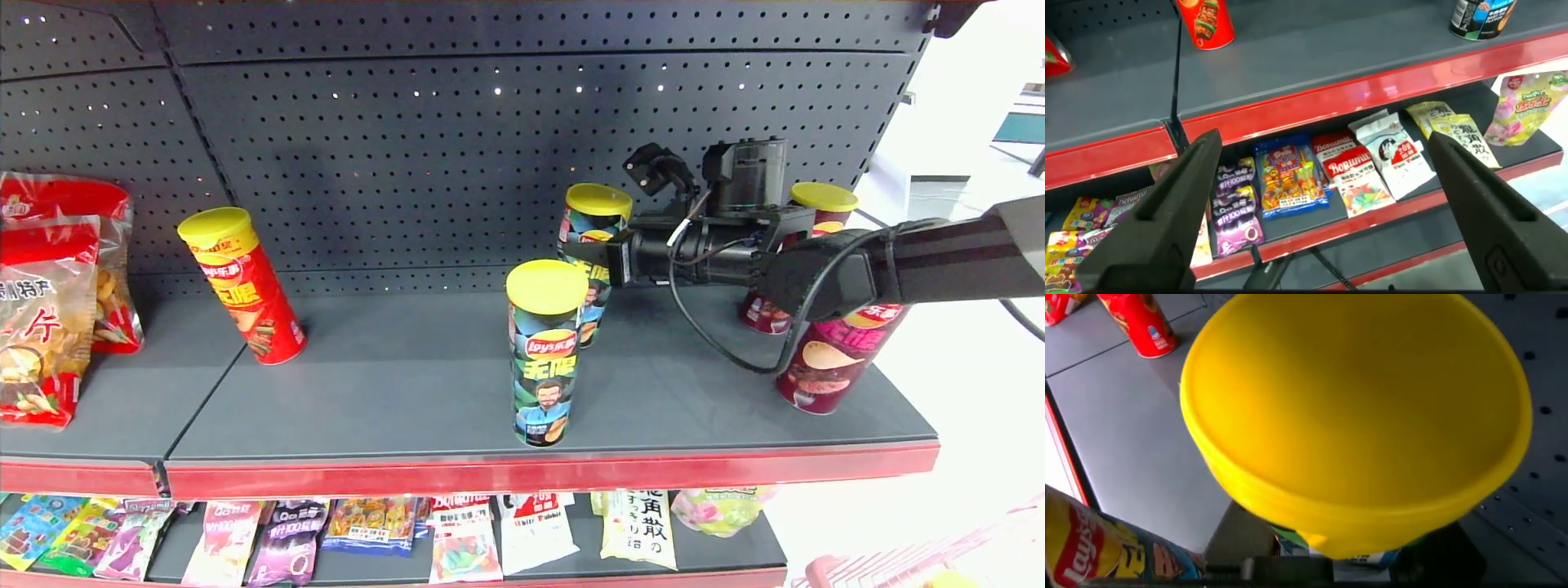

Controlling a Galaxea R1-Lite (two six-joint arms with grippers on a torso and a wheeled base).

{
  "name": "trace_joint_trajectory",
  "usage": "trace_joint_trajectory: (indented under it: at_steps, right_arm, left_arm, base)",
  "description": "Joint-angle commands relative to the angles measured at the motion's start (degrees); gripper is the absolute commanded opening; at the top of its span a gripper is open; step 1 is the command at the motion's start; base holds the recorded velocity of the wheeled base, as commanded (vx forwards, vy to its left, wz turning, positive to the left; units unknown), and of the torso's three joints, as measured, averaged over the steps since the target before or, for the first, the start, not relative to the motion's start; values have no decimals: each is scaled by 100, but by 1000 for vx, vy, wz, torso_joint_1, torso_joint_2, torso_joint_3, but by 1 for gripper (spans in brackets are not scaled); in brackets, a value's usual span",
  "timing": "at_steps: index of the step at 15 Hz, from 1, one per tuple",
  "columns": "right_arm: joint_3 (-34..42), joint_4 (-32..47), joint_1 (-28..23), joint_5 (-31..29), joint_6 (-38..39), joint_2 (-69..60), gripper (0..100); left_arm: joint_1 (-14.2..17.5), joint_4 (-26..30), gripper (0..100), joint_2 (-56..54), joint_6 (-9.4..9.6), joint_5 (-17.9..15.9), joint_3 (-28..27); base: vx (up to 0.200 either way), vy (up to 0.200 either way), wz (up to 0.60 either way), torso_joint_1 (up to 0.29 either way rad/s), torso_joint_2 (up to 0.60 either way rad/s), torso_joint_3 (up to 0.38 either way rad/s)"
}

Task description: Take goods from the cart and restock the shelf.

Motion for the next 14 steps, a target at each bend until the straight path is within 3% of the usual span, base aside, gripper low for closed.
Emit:
trace_joint_trajectory:
  at_steps: [1,14]
  right_arm:
    - [-79,9,26,4,-1,95,0]
    - [-185,1,158,4,-27,297,0]
  left_arm:
    - [0,2,100,9,0,2,-1]
    - [0,2,100,9,8,2,8]
  base:
    - [0,0,0,0,0,0]
    - [0,0,0,0,0,0]
